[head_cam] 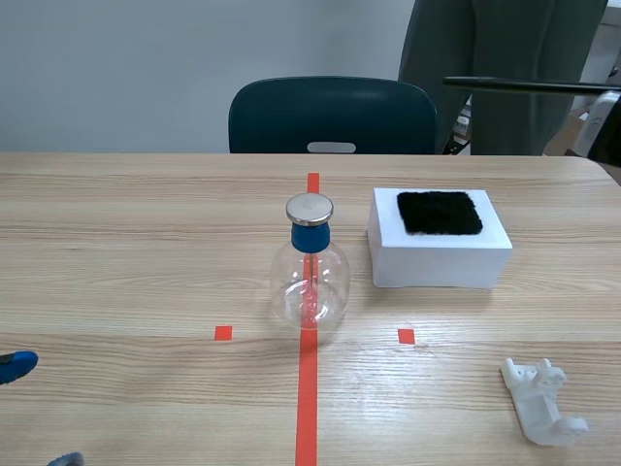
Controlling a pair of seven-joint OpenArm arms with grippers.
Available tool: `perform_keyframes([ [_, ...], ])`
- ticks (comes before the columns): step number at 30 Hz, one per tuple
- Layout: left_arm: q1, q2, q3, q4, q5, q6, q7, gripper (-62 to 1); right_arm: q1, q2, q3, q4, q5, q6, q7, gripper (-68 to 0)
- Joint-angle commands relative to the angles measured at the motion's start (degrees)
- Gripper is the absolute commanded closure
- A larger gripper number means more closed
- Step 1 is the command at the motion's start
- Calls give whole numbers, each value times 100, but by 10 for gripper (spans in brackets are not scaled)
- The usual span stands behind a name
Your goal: Do the electroscope experiment. rub the rod on the fur
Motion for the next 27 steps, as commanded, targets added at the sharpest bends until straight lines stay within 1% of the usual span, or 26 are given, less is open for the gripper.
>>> perform_keyframes([
  [1,-4,24,-4,50,-55,9,-271,-623,-293,-101,295,295,-136,-66,76,0],
  [5,-4,24,-4,50,-55,9,-269,-623,-1353,-501,1346,1102,-319,-63,289,0],
  [9,-4,24,-4,50,-55,9,-269,-623,-2378,-1158,2221,1980,-621,-63,601,0],
  [12,-4,24,-4,50,-52,9,-269,-623,-3104,-1757,2625,2581,-1023,-63,872,0],
  [16,-4,24,-4,50,-55,9,-269,-623,-3856,-2531,2719,3110,-1690,-63,1088,0],
  [20,-4,24,-4,50,-55,9,-269,-623,-4395,-3150,2677,3407,-2461,-63,1475,0],
  [24,-4,24,-4,50,-55,9,-269,-623,-4693,-3571,2365,3469,-3294,-66,1506,0],
  [27,-4,24,-4,50,-55,9,-271,-623,-4765,-3740,2041,3469,-3888,-68,1215,0],
])
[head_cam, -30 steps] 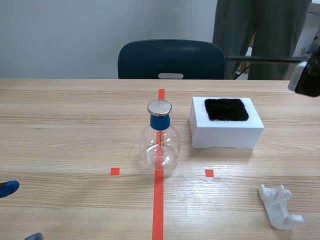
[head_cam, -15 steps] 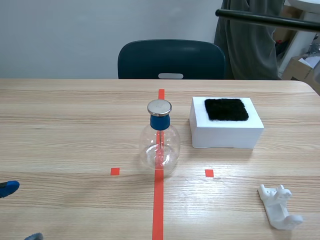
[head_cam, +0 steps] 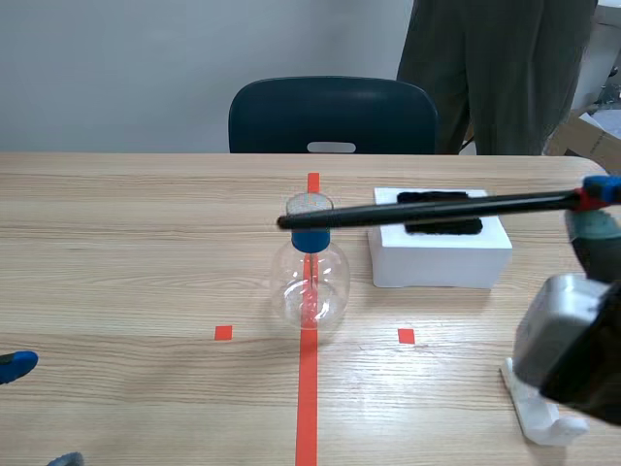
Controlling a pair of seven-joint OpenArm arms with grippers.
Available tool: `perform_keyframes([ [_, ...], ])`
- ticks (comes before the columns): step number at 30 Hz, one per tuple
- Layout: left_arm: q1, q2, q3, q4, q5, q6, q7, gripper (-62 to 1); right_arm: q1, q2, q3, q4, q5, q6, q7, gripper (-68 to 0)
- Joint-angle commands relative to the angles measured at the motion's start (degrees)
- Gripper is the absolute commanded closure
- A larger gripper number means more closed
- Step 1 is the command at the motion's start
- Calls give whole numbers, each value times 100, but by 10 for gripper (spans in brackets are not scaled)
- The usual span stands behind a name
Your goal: Do the electroscope experiment. rub the rod on the fur
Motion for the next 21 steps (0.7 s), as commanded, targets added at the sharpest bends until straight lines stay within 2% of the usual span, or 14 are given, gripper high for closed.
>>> perform_keyframes([
  [1,-4,24,-4,50,-55,9,-269,-623,74,81,-166,35,-210,-114,-273,0],
  [5,-4,24,-4,50,-55,9,-269,-623,76,83,-708,35,-765,-131,-870,0],
  [11,-4,24,-4,50,-52,9,-269,-623,74,164,-1499,35,-1366,-131,-1467,0],
  [15,-4,24,-4,50,-55,9,-269,-623,74,162,-1773,35,-1482,-131,-1703,0],
  [21,-4,24,-4,50,-55,9,-269,-623,76,160,-1829,35,-1425,-131,-1823,0],
])
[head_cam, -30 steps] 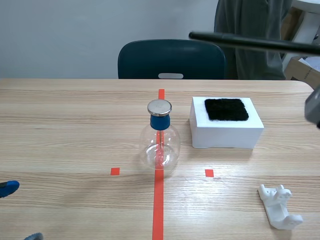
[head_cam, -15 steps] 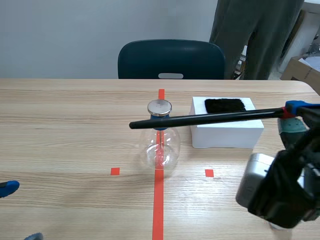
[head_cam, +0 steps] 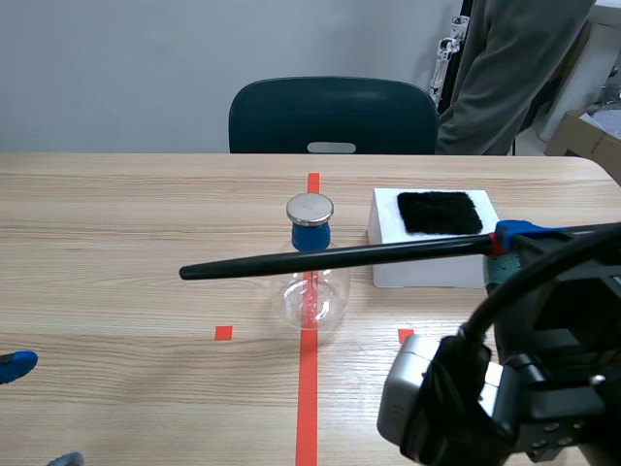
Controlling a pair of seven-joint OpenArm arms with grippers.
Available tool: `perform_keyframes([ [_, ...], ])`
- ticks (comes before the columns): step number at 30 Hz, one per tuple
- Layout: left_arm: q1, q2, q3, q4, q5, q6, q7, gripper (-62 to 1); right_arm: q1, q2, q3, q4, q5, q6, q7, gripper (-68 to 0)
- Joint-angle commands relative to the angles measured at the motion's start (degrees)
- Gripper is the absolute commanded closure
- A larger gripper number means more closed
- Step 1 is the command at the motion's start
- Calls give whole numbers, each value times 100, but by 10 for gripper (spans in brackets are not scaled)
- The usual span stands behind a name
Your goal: Do the electroscope experiment. rub the rod on the fur
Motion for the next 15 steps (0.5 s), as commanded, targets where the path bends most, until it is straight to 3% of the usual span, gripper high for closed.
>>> perform_keyframes([
  [1,-4,24,-4,50,-55,9,-269,-623,57,31,70,35,87,-90,-26,0],
  [8,-4,24,-4,50,-55,9,-269,-623,68,31,70,33,409,-92,-70,0],
  [15,-4,24,-4,50,-55,9,-269,-623,70,31,70,33,402,-90,-87,0],
])
